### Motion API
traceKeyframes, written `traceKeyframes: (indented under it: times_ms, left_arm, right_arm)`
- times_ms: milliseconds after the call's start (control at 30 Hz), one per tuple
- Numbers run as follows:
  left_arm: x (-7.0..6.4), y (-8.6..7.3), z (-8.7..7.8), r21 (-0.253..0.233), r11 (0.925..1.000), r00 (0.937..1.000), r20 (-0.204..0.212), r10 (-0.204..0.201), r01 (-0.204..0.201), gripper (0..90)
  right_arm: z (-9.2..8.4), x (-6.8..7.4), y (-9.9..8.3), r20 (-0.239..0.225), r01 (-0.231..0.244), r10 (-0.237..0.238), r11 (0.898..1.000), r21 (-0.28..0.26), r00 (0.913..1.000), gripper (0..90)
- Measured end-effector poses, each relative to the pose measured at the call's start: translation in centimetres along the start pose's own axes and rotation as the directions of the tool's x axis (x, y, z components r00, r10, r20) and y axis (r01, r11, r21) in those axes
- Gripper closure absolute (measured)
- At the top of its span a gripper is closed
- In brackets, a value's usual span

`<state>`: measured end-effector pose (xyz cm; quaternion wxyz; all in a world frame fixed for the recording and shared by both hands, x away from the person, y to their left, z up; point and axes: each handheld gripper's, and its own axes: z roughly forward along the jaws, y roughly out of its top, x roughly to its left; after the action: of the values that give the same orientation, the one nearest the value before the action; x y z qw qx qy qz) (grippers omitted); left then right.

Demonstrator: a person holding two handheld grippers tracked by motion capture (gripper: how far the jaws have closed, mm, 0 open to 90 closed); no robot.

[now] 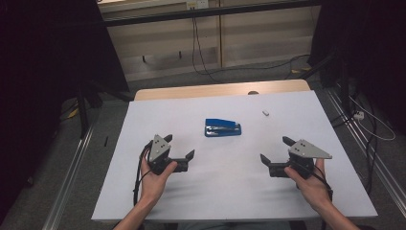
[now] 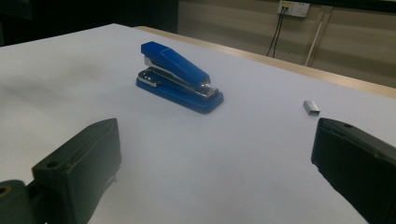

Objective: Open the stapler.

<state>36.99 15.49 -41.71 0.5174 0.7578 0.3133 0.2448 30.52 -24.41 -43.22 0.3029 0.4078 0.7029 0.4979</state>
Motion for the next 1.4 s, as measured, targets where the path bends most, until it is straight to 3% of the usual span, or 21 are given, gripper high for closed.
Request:
traceKeyframes:
  times_ms: [167, 333, 433, 767, 933, 1067, 1133, 1200, 1300, 1400]
  left_arm:
    - [0.0, 0.6, 0.9, -0.004, 1.0, 0.9998, 0.017, -0.009, 0.009, 4.8]
    - [-0.3, 1.2, 2.4, 0.009, 0.9997, 0.9991, 0.036, 0.022, -0.022, 5.2]
    - [-0.6, 1.6, 2.9, -0.002, 0.9999, 0.9984, 0.055, 0.014, -0.014, 5.1]
    - [-1.1, 2.4, 5.2, -0.01, 0.9999, 0.9974, 0.071, 0.009, -0.009, 4.8]
    - [-0.8, 2.5, 6.0, 0.017, 0.9998, 0.9977, 0.066, -0.012, 0.011, 4.3]
    - [-0.2, 2.7, 6.7, 0.03, 0.9993, 0.9988, 0.042, 0.023, -0.025, 4.5]
    - [0.3, 2.6, 7.0, 0.023, 0.9997, 0.9988, 0.048, 0.004, -0.005, 4.5]
    - [0.7, 2.4, 7.2, 0.019, 0.9998, 0.9995, 0.032, -0.008, 0.008, 4.6]
    - [1.4, 2.7, 7.5, 0.03, 0.9995, 1.0, -0.005, 0.007, -0.007, 4.6]
    - [1.7, 3.0, 7.7, 0.02, 0.9998, 0.9999, -0.014, -0.002, 0.002, 4.7]
  right_arm:
    - [0.3, -0.2, 0.3, -0.004, 0.003, -0.003, 1.0, -0.006, 1.0, 1.2]
    - [1.2, -0.2, 0.8, 0.007, 0.004, -0.004, 1.0, -0.006, 1.0, 1.5]
    - [1.7, -0.1, 1.1, 0.014, 0.013, -0.012, 1.0, -0.009, 0.9998, 1.7]
    - [3.3, -0.1, 1.9, -0.018, -0.026, 0.025, 0.999, -0.038, 0.9995, 2.3]
    - [4.2, 0.0, 2.4, -0.016, -0.034, 0.034, 0.999, -0.039, 0.9993, 1.9]
    - [5.1, 0.3, 2.8, -0.022, -0.034, 0.033, 0.999, -0.039, 0.9992, 1.9]
    - [5.6, 0.5, 3.1, -0.033, -0.031, 0.03, 0.999, -0.024, 0.999, 2.3]
    - [6.1, 0.7, 3.4, -0.038, -0.027, 0.026, 0.999, -0.033, 0.9989, 2.3]
    - [7.3, 0.9, 3.9, -0.059, 0.004, -0.007, 0.999, -0.037, 0.9983, 2.0]
    - [7.8, 1.0, 4.1, -0.073, -0.002, -0.002, 0.999, -0.054, 0.9974, 0.9]
